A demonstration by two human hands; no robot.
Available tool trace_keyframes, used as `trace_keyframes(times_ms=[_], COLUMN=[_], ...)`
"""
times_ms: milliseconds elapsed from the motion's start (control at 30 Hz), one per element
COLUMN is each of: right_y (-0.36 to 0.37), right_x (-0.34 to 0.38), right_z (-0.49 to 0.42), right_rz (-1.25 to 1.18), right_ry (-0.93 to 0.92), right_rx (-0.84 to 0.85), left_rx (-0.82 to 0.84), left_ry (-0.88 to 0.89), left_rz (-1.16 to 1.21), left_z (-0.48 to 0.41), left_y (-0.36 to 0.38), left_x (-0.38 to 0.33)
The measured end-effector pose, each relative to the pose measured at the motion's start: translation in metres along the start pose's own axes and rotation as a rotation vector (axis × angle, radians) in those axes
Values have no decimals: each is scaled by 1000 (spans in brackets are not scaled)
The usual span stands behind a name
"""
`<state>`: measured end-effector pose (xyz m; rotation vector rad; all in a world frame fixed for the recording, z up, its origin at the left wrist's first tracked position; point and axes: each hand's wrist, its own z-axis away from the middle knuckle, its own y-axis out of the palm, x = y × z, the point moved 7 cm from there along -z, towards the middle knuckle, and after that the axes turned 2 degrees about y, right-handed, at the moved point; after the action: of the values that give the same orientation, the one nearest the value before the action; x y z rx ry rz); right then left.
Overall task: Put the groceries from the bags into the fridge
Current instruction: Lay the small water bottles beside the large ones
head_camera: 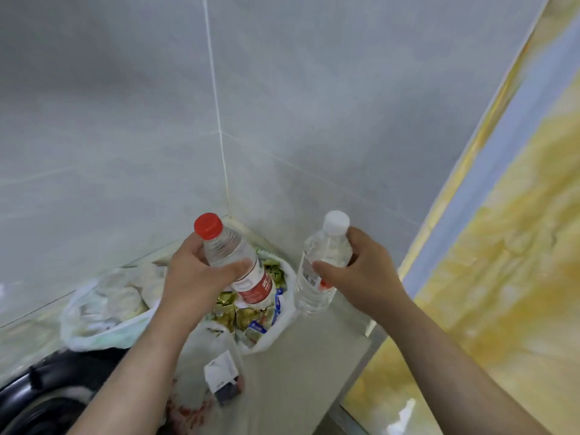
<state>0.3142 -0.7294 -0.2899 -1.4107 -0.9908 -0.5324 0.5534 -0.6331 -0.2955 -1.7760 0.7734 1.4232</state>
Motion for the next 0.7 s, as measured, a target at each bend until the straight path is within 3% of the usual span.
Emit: trace_keyframes(times_ms=[233,700], right_y=[-54,-218], right_x=[-42,-112], right_z=[77,247], right_rz=[40,-25], right_ry=[174,376], right_rx=[-80,-448], left_rx=[299,822], left_ry=[65,205], left_rz=[-127,-12], left_z=[34,183], left_y=[72,259], left_x=[2,-81])
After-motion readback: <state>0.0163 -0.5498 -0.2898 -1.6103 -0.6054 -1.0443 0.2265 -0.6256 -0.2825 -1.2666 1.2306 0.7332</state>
